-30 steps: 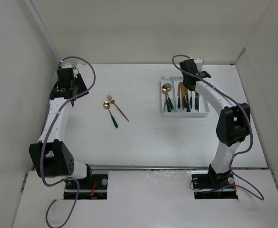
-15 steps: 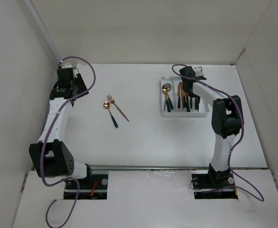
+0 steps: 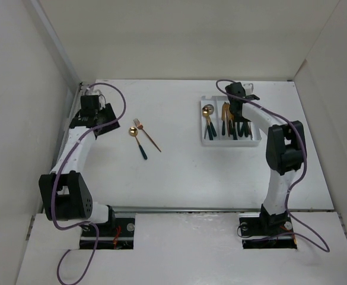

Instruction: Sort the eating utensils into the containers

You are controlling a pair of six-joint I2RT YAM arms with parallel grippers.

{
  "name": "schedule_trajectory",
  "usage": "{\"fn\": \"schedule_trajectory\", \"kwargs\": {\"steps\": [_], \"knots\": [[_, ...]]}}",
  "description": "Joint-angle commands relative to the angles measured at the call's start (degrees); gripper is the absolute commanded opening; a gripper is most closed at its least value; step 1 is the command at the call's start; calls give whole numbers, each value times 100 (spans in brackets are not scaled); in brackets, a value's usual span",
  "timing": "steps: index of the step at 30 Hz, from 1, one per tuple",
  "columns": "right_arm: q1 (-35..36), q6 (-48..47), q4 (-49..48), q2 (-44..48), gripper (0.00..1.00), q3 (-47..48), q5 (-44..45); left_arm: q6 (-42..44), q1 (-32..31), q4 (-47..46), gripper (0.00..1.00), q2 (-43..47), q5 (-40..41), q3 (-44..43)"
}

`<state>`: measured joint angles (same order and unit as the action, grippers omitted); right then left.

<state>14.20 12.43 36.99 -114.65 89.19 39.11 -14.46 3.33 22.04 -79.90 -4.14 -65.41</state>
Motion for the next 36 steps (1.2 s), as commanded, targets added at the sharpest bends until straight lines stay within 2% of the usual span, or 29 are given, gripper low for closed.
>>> {"fn": "schedule_trajectory", "kwargs": {"steps": [1,7,12,22,27,29,36], "knots": [[48,111,27,592,56,335,-18,-346,-411,-147,47,-104,-640,256],[785,348,159,953,65,398,-88,-592,-1500,-148,53,-499,-413,738],[1419,611,264,1120,67,398,-210,-1015,-1696,1,53,-807,325,1039],[1481,884,194,1542,67,-7,-448,-1173,-2152,239,47,-1933,1056,362],[1481,884,194,1717,67,-130,-343,-1278,-2153,186,44,-1995,1126,511],[1481,884,194,1779,67,-182,-343,-1279,-2153,309,37,-1995,1056,319],[1428,832,247,1780,67,-130,-290,-1332,-2153,362,37,-1564,591,55]]}}
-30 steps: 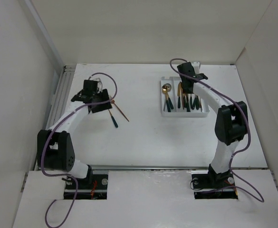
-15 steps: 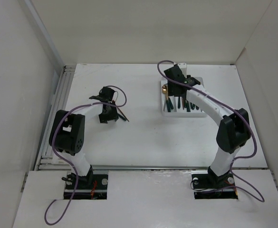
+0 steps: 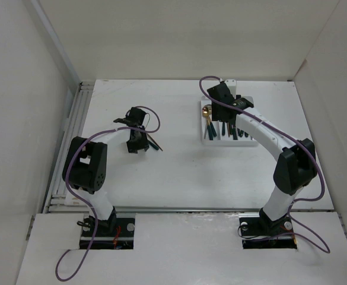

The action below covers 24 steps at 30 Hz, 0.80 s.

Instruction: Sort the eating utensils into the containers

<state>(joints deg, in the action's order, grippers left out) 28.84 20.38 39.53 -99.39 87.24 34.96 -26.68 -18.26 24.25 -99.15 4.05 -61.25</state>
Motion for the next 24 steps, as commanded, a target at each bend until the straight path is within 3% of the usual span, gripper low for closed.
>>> {"fn": "schedule_trajectory", "kwargs": {"steps": [1,10,16,24], "knots": [[-36,36,-7,202,67,65,125,-110,7,141,39,362,-299,-457],[-36,-17,-7,78,67,188,125,-294,7,141,46,-7,-520,-914],[-89,-69,-7,78,67,135,125,-294,7,194,46,-665,-467,-1230],[-194,-69,-112,236,67,-49,125,-294,7,247,39,-790,-265,-1091]]}}
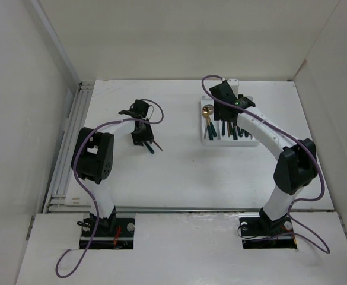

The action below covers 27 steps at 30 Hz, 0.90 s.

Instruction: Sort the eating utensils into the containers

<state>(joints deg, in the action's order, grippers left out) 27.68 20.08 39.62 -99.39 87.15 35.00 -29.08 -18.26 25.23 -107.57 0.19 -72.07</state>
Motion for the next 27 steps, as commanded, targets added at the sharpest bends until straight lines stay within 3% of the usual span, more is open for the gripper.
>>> {"fn": "schedule_trajectory", "kwargs": {"steps": [1,8,10,11,12,27], "knots": [[-79,-39,-121,236,67,-41,121,-54,7,148,38,104,122,44],[-79,-39,-121,236,67,-41,121,-54,7,26,24,386,254,606],[-79,-39,-121,236,67,-41,121,-54,129,-53,16,386,202,834],[-79,-39,-121,236,67,-41,121,-54,130,-54,4,386,201,896],[-79,-39,-121,236,67,-41,121,-54,199,-115,0,386,201,897],[-79,119,-129,526,67,-216,121,201,473,78,0,1070,623,264]]}}
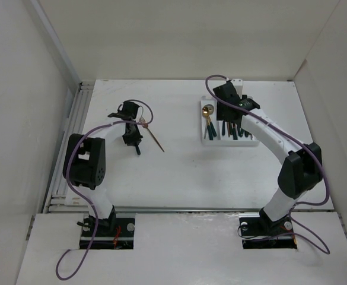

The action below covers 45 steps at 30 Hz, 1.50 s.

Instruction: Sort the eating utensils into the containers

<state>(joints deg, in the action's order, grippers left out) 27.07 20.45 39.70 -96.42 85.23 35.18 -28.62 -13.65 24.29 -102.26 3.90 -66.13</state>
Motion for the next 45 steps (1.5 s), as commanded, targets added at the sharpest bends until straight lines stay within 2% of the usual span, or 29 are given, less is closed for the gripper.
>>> {"fn": "schedule_trajectory", "kwargs": {"steps": [1,7,10,14,17,20,27,40,41,42,43,45], "knots": [[-18,82,-138,229,67,-24,51,155,11,224,0,540,312,-478],[-78,187,-261,343,67,-24,-73,331,11,453,0,672,462,-1059],[-307,249,-462,597,67,-77,-484,646,-374,313,0,619,637,-1726],[-781,372,-630,983,67,-200,-943,718,-1453,181,0,-238,893,-3069],[-1019,372,-543,1221,67,-253,-935,429,-2060,295,0,-1116,543,-4850],[-1089,425,-472,1397,67,-375,-855,244,-2404,59,0,-1664,252,-5480],[-1195,478,-367,1890,67,-805,-644,-231,-2792,-338,0,-2641,-442,-5692],[-1195,478,-367,1961,67,-982,-591,-126,-3038,-795,0,-3274,-179,-5507],[-1195,478,-367,1961,67,-982,-591,-126,-3038,-795,2,-3274,-179,-5507],[-1195,426,-367,1961,67,-982,-591,-178,-3038,-795,8,-3274,-179,-5507],[-1195,425,-367,1908,67,-982,-591,-179,-3038,-795,20,-3274,-179,-5455],[-1195,286,-367,1908,67,-982,-705,-240,-3038,-724,29,-3274,-127,-5455]]}}
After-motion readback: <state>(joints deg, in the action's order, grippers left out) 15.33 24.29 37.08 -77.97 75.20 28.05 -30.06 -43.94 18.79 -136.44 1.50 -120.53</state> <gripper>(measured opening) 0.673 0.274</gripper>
